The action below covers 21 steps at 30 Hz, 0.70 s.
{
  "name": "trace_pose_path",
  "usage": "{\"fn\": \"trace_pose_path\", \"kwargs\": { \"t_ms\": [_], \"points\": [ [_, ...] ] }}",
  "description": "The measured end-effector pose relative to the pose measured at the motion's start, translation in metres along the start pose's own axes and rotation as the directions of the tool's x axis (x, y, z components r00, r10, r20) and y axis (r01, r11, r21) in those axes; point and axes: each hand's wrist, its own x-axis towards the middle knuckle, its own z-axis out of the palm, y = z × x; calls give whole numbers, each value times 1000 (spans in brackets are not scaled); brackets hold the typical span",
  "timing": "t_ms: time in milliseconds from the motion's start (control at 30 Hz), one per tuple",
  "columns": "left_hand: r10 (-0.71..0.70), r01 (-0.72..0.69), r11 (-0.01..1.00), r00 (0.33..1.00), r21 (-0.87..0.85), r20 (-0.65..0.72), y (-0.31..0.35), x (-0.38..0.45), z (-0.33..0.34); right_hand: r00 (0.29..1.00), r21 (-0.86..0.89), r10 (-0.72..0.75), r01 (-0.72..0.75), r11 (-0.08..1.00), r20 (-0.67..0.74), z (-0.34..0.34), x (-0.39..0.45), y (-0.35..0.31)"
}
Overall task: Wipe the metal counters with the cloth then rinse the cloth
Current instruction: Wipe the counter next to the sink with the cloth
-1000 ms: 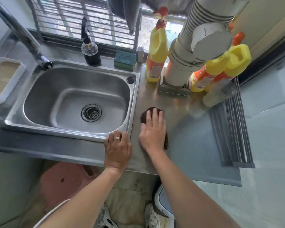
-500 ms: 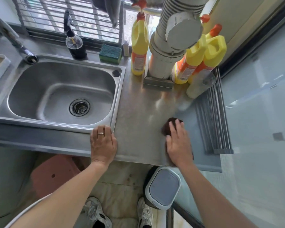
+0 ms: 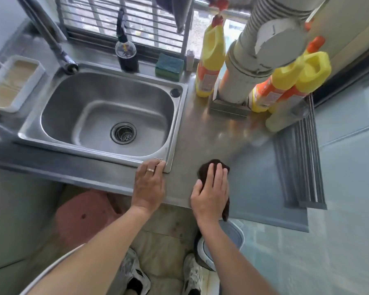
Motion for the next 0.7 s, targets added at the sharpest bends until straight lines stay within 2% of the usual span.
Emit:
{"fn": "trace_pose_path", "kwargs": {
  "t_ms": [100,167,233,300,400,533,600,700],
  "points": [
    [-51,51,999,999,16,8,-15,-6,-10,996,106,-85,87,991,-20,19,-12,-50],
    [-115,115,993,993,28,12,-30,-12,-19,994,199,-94,105,974,-62,29,-22,-75],
    [-122,121,992,993,43,9,-50,-18,-29,992,256,-76,100,961,-101,36,-38,-96],
    [-86,86,994,996,60,-7,-71,-24,-39,989,276,-60,96,956,-137,42,-50,-108],
    [-90,90,992,996,90,-6,-103,-29,-49,983,258,-115,148,955,-140,49,-64,-115],
    [-156,160,986,985,51,-68,-127,-27,-58,917,299,-397,388,872,-30,63,-88,-155],
    [-245,248,969,961,4,-125,-136,-24,-68,924,379,-382,353,855,4,76,-90,-191],
    [-430,424,902,872,-80,-232,-164,-20,-93,918,456,-391,322,829,61,96,-81,-240]
  ]
}}
